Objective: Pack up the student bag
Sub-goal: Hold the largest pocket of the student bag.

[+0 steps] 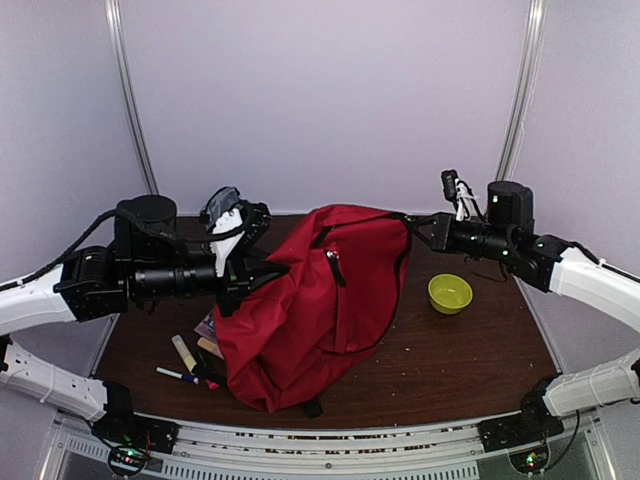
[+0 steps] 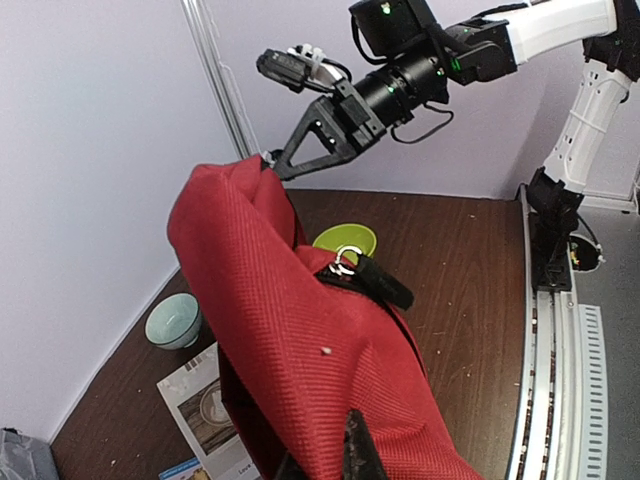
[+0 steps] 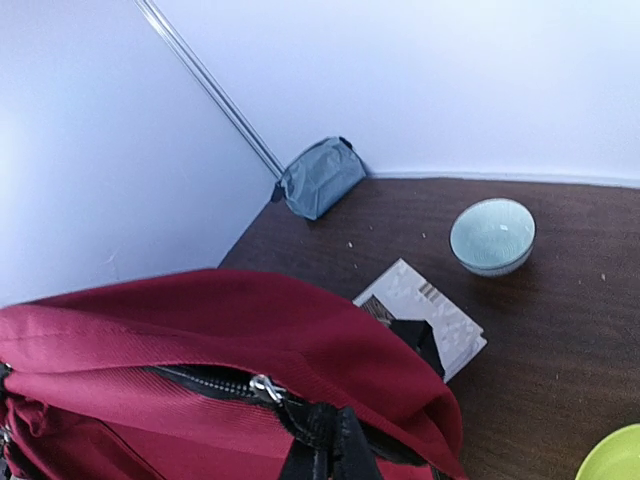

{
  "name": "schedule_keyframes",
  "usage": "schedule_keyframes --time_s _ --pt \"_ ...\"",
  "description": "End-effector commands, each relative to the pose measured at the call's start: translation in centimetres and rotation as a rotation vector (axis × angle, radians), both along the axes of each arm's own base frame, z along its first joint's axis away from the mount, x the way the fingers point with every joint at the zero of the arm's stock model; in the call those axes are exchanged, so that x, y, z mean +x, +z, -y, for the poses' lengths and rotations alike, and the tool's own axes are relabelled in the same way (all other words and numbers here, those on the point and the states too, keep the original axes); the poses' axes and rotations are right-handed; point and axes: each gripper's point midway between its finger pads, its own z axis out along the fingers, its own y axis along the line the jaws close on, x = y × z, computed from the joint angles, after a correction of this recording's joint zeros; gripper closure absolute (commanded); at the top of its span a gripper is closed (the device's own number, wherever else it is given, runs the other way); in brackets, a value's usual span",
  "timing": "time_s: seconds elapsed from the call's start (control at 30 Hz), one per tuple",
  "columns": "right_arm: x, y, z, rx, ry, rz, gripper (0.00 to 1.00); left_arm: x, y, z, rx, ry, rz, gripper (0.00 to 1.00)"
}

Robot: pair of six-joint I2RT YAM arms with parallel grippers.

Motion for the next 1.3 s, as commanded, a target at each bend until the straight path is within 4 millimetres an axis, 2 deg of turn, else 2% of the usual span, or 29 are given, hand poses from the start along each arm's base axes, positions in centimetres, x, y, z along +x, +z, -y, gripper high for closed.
schedule_keyframes --time_s 0.0,0.1,0.2,0.23,0.37,0.43,0.57,0.67,0.83,0.9,1.07,1.2,1.27 --pt "-0.6 8.2 0.2 0.049 0.034 0.207 1.0 -1.7 6.0 0.7 -0.207 -0.114 0.117 1.0" --pt "-1.4 10.5 -0.6 0.07 0.101 0.262 1.0 -2.7 5.3 1.6 -0.213 -0.188 0.126 1.0" --pt "-2.5 12.0 -1.5 0.064 0.172 0.302 1.0 -2.8 4.0 2.3 -0.202 -0.209 0.125 1.0" --pt "-2.9 12.5 -1.8 0.053 0.192 0.317 1.0 -2.7 3.1 2.7 -0.176 -0.216 0.116 0.9" --pt "-5.2 14.1 -3.2 0.004 0.285 0.382 1.0 -2.9 0.1 4.0 -0.069 -0.26 0.062 0.34" --pt "-6.8 14.4 -4.2 -0.043 0.356 0.42 1.0 -3.2 -0.1 3.9 -0.045 -0.271 0.054 0.21" --pt "-9.2 13.7 -5.8 -0.139 0.451 0.464 1.0 -2.6 2.5 2.1 -0.108 -0.19 0.088 0.05" --pt "-10.7 12.7 -7.4 -0.176 0.532 0.464 1.0 -2.2 4.4 2.2 -0.105 -0.17 0.085 0.03" --pt "-12.2 11.4 -9.4 -0.236 0.616 0.462 1.0 -2.3 9.0 2.2 -0.16 -0.171 0.08 0.02" --pt "-12.7 11.2 -9.9 -0.251 0.641 0.465 1.0 -2.1 10.0 2.6 -0.167 -0.17 0.082 0.02" --pt "-13.5 10.9 -10.5 -0.263 0.67 0.473 1.0 1.5 10.2 4.5 -0.023 -0.032 0.087 0.02" --pt "-13.7 11.0 -10.6 -0.262 0.671 0.478 1.0 2.8 8.9 6.2 0.125 -0.028 0.089 0.03" --pt "-13.9 11.1 -10.5 -0.258 0.675 0.481 1.0 3.7 8.4 6.2 0.166 0.001 0.102 0.06"
